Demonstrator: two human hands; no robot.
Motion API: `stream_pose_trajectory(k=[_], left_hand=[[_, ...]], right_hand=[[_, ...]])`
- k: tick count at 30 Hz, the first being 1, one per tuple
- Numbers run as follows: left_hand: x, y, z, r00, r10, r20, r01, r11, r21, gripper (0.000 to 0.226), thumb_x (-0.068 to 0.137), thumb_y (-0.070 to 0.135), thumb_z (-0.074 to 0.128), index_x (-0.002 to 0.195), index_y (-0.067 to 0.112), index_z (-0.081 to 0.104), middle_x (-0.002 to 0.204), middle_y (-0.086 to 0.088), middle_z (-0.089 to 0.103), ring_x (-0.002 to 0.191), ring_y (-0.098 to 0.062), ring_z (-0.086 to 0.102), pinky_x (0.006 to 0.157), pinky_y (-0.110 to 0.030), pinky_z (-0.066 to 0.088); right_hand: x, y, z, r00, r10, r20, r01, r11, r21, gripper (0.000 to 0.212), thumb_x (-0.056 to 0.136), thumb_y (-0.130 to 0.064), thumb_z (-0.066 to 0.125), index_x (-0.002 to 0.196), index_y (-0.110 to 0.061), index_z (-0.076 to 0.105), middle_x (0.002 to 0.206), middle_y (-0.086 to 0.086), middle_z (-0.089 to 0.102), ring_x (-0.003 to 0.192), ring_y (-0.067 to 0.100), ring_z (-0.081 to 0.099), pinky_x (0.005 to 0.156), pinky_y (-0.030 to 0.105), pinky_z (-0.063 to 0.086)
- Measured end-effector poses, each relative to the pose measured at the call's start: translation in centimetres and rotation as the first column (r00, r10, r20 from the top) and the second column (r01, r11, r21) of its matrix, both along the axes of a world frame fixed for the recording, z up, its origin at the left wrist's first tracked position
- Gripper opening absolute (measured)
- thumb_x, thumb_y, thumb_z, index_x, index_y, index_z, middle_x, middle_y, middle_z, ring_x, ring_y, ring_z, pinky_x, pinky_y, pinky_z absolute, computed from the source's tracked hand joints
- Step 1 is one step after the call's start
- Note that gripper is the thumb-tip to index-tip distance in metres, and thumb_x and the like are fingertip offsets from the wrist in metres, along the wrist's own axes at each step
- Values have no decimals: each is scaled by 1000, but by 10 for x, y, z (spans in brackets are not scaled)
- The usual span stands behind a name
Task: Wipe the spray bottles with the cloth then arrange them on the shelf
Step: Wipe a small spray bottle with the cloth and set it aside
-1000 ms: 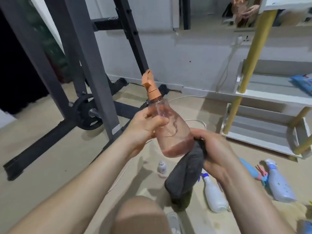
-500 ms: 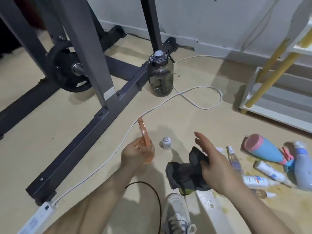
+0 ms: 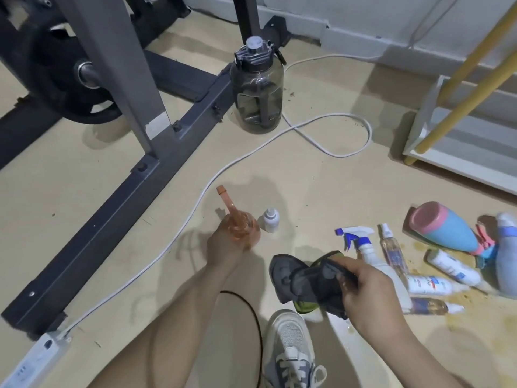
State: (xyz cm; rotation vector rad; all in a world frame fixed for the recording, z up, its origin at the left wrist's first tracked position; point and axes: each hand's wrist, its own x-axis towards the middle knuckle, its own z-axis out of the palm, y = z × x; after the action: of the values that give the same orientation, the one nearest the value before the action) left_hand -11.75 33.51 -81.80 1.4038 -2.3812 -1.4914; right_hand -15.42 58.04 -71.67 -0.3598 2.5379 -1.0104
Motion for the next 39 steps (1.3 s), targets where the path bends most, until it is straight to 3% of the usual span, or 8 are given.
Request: stream_pose_trajectory(k=[5,12,17,20,26,29,32,39], left_hand=[[21,6,30,712,-429,556,549,833,-62,8,86,22,50,81,19,56,83,1,62,74,-20,56,53,-26,33],[23,90,167,741,-650,-171,670,696,257,50,88,27,70,133,38,52,129,18,57,121,5,50,92,-10,39],[19,140,230,570,-777,-267,812,583,37,8,83,35,74,87,30,69,82,16,68,79,-1,61,80,-28,49],[10,152,272,439,-877,-196,867,471,-165,31,82,42,73,68,20,56,64,9,52,64,-6,46,66,-30,39],[-3,202,371,239,-967,-83,942,252,-221,21,86,36,73,74,25,59,62,17,54,59,-1,49,56,-16,39],[-8,233,386,194,-980,-49,958,200,-204,19,83,39,75,79,23,65,65,14,58,61,-1,54,57,-15,42],[-10,259,353,145,-989,24,980,141,-141,15,83,39,75,76,29,67,65,20,61,64,0,55,62,-19,44],[2,267,182,43,-952,302,972,110,209,42,82,58,60,68,20,49,65,9,42,63,-11,40,64,-29,33]], right_hand=[[3,6,15,994,-18,-104,13,999,-48,30,91,5,59,102,-16,75,92,0,61,80,7,57,76,-2,35],[3,36,107,976,-83,202,170,869,-465,29,95,3,55,100,-20,73,92,-3,77,90,10,70,87,30,56],[7,81,188,900,-112,421,410,545,-732,21,97,-3,51,108,-8,69,93,9,74,82,18,68,78,30,55],[7,125,222,883,-316,346,462,467,-753,24,98,-1,49,101,-17,67,74,-3,71,66,12,62,60,21,51],[27,201,257,950,-312,-17,228,728,-646,30,92,-2,57,92,-28,72,94,-5,73,84,9,63,76,22,49],[35,234,247,974,73,216,15,924,-382,55,71,-48,83,122,-35,66,121,-13,69,111,2,63,99,27,47],[40,249,210,874,196,445,-194,980,-52,46,66,-47,85,108,-33,72,108,-7,74,100,14,71,94,39,55],[48,276,80,781,-284,556,471,853,-225,20,75,2,78,87,-12,72,87,12,70,75,22,65,72,33,53]])
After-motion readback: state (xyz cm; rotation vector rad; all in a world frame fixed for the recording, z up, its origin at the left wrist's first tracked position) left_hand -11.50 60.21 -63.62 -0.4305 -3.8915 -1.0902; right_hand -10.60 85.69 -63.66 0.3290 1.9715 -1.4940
